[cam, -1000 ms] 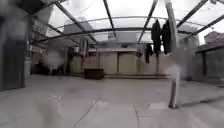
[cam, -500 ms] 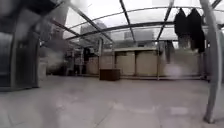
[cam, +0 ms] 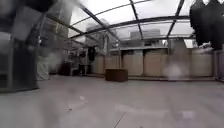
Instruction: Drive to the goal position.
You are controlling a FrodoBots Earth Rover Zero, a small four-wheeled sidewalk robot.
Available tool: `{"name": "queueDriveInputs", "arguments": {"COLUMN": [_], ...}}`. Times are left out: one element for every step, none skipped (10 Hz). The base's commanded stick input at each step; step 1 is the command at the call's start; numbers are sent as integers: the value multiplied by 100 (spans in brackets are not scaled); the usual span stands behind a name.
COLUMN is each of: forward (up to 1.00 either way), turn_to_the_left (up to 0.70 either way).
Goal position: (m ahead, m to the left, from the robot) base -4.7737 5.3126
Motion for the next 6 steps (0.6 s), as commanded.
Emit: {"name": "queueDriveInputs", "arguments": {"forward": [70,70,70,70,70,70], "turn_to_the_left": [0,0,0,0,2,27]}}
